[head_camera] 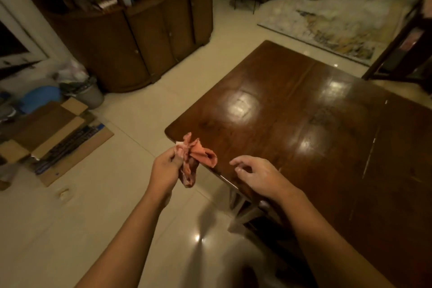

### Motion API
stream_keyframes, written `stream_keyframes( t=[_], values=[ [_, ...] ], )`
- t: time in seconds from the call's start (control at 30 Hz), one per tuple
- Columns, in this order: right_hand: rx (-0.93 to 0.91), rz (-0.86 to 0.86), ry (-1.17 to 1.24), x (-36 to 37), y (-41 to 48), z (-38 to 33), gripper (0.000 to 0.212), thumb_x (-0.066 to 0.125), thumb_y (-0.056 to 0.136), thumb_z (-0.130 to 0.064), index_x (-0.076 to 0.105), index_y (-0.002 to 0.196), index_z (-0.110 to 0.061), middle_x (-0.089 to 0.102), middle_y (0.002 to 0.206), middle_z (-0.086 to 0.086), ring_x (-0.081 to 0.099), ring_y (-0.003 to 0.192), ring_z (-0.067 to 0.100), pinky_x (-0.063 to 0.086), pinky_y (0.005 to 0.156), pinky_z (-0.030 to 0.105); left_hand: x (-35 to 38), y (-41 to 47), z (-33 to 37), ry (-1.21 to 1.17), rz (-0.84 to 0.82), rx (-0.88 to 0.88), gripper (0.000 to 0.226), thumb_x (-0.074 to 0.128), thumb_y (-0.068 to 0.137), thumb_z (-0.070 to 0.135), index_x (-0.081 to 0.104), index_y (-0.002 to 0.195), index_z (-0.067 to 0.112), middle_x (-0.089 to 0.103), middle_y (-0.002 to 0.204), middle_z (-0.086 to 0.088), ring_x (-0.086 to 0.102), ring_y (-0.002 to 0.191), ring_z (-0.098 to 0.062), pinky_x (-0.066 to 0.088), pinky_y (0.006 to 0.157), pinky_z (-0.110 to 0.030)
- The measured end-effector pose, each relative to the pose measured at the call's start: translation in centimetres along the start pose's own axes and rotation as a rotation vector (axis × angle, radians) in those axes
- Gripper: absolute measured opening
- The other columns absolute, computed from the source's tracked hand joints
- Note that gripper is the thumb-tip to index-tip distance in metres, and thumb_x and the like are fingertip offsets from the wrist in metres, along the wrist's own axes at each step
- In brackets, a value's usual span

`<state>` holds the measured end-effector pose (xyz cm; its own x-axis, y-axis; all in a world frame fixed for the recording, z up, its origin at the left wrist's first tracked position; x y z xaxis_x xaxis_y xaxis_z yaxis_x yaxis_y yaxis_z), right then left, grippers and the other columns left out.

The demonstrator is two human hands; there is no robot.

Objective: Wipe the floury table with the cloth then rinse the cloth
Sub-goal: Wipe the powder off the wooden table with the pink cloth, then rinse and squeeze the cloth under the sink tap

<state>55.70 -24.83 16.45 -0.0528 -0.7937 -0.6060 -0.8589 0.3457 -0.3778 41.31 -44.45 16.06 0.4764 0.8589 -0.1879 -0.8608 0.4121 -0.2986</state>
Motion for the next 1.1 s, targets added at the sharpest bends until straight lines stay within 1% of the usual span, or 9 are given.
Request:
stream_keyframes(
  t=[0.1,0.2,0.3,0.43,0.5,0.63,0.7,0.8,1.1],
  values=[
    [-0.13,-0.034,0.114,1.8,-1.1,-7.9,0.031,0.058,0.098,-0.038,0.059,0.129,-0.041,0.064,0.114,-0.017,0.057,0.106,-0.001,0.044,0.08,0.017,-4.7,-2.9,3.5,-0.083,-0.014,0.075,0.029,0.044,0.105,0.025,0.072,0.103,0.017,0.07,0.095,-0.024,0.064,0.082,-0.03,0.048,0.073,-0.04],
    [-0.218,-0.077,0.216,4.8,-1.7,-15.1,0.054,0.062,0.093,-0.053,0.047,0.142,-0.038,0.058,0.127,-0.019,0.056,0.114,-0.002,0.043,0.088,0.013,-9.8,-6.5,7.0,-0.083,0.007,0.152,0.028,0.045,0.104,0.027,0.073,0.105,0.024,0.072,0.097,-0.017,0.067,0.093,-0.035,0.051,0.08,-0.048],
    [-0.306,-0.066,0.37,8.0,-2.5,-21.5,0.065,0.067,0.086,-0.061,0.05,0.142,-0.03,0.063,0.132,-0.012,0.06,0.119,0.002,0.048,0.1,0.025,-15.0,-10.3,9.9,-0.041,0.04,0.222,0.026,0.047,0.103,0.028,0.073,0.103,0.028,0.073,0.093,-0.012,0.066,0.091,-0.039,0.054,0.081,-0.054],
    [-0.412,-0.116,0.521,12.5,-4.1,-30.2,0.027,0.067,0.096,-0.03,0.062,0.122,-0.028,0.072,0.113,-0.008,0.067,0.106,0.006,0.048,0.083,0.019,-23.7,-14.9,11.2,-0.005,0.222,0.281,0.022,0.049,0.101,0.028,0.071,0.103,0.029,0.074,0.093,0.003,0.069,0.086,-0.015,0.054,0.079,-0.035],
    [-0.455,-0.192,0.547,15.6,-4.6,-33.9,0.026,0.069,0.094,-0.027,0.062,0.119,-0.029,0.073,0.112,-0.006,0.067,0.106,0.008,0.05,0.085,0.025,-28.0,-17.4,10.8,-0.011,0.314,0.288,0.018,0.052,0.1,0.025,0.069,0.104,0.028,0.074,0.094,0.008,0.069,0.087,-0.007,0.054,0.079,-0.03],
    [-0.533,-0.438,0.55,23.2,-6.7,-41.4,0.028,0.064,0.095,-0.006,0.058,0.12,-0.019,0.072,0.112,0.002,0.069,0.104,0.016,0.058,0.089,0.037,-35.7,-22.9,8.9,-0.023,0.471,0.281,0.019,0.054,0.098,0.008,0.067,0.103,0.019,0.073,0.09,0.0,0.068,0.08,-0.016,0.053,0.064,-0.016],
    [-0.594,-0.547,0.577,27.0,-7.8,-45.1,0.03,0.061,0.092,0.005,0.057,0.118,-0.01,0.073,0.112,0.001,0.069,0.104,0.015,0.059,0.084,0.033,-39.8,-25.5,7.5,-0.056,0.579,0.273,0.024,0.054,0.096,0.0,0.067,0.108,0.016,0.075,0.095,0.003,0.07,0.087,-0.013,0.051,0.068,-0.012],
    [-0.702,-0.632,0.504,33.0,-9.8,-50.3,0.032,0.07,0.085,0.001,0.062,0.113,-0.013,0.074,0.108,-0.001,0.07,0.103,0.015,0.058,0.087,0.034,-45.6,-30.0,4.6,-0.14,0.762,0.236,0.028,0.055,0.095,-0.002,0.067,0.109,0.019,0.075,0.1,0.012,0.069,0.095,-0.002,0.049,0.075,-0.01],
    [-0.93,-1.046,0.296,52.6,-15.6,-62.5,0.033,0.077,0.082,-0.007,0.065,0.109,-0.023,0.071,0.1,-0.011,0.067,0.096,0.007,0.053,0.086,0.029,-59.7,-43.0,-4.5,-0.258,1.299,0.069,0.015,0.063,0.091,0.004,0.073,0.096,0.014,0.076,0.096,-0.008,0.071,0.097,-0.026,0.053,0.093,-0.043]
  ],
)
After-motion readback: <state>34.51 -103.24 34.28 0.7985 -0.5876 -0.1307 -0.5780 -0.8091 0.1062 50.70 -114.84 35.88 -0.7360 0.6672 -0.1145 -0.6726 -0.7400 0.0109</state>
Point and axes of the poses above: each hand's wrist, its own y-axis towards the middle knuckle, its own x-axis out of the palm, z = x × y, the point moved 4 cm from there along y, towards the middle knuckle
